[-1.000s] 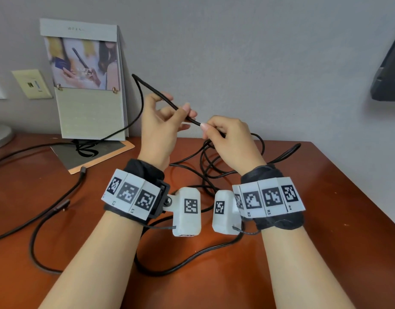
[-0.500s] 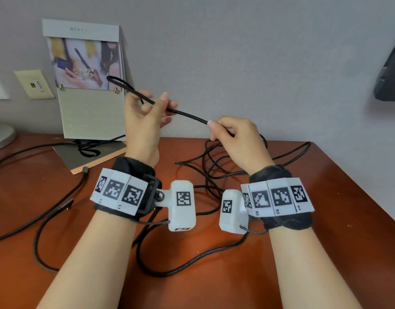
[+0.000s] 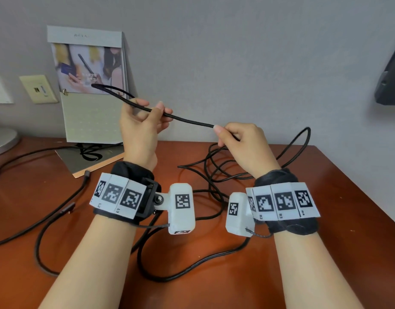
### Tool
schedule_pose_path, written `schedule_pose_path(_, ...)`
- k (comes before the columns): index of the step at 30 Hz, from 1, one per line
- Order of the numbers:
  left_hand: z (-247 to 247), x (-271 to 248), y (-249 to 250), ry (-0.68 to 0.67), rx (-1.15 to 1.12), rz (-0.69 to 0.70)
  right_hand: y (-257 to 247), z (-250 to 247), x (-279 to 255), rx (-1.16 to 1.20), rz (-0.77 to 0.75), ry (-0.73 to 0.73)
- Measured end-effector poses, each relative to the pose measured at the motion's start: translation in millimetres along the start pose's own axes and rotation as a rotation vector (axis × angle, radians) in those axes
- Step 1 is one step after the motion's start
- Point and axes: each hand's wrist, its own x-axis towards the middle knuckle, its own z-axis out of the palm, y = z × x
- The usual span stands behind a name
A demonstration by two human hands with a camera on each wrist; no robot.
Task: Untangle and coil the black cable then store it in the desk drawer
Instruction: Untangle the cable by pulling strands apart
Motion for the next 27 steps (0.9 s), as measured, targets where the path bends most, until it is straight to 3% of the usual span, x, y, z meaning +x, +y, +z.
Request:
schedule_pose_path(7,22.4,-20.4,-3.5,-0.224,0.102,-0.072,-7.6,8.9,-0.1,-0.027,-0.049,-0.076)
schedule_pose_path(17,0.6,1.7,0.4,-0.03,0.011,-0.006,-4.5,6.8,1.1,-0.003,-0.044,-0.024)
schedule_pose_path(24,17.9,-16.0,-3.0,-0.251,0.099,-0.07,-7.5,8.0,-0.2,-0.014,-0.062,-0.053)
schedule_pose_path(27,15.3,-12.2,-3.7,-0.201,0.083,-0.076,-5.7,7.2,0.4,-0.006,-0.053,-0.059)
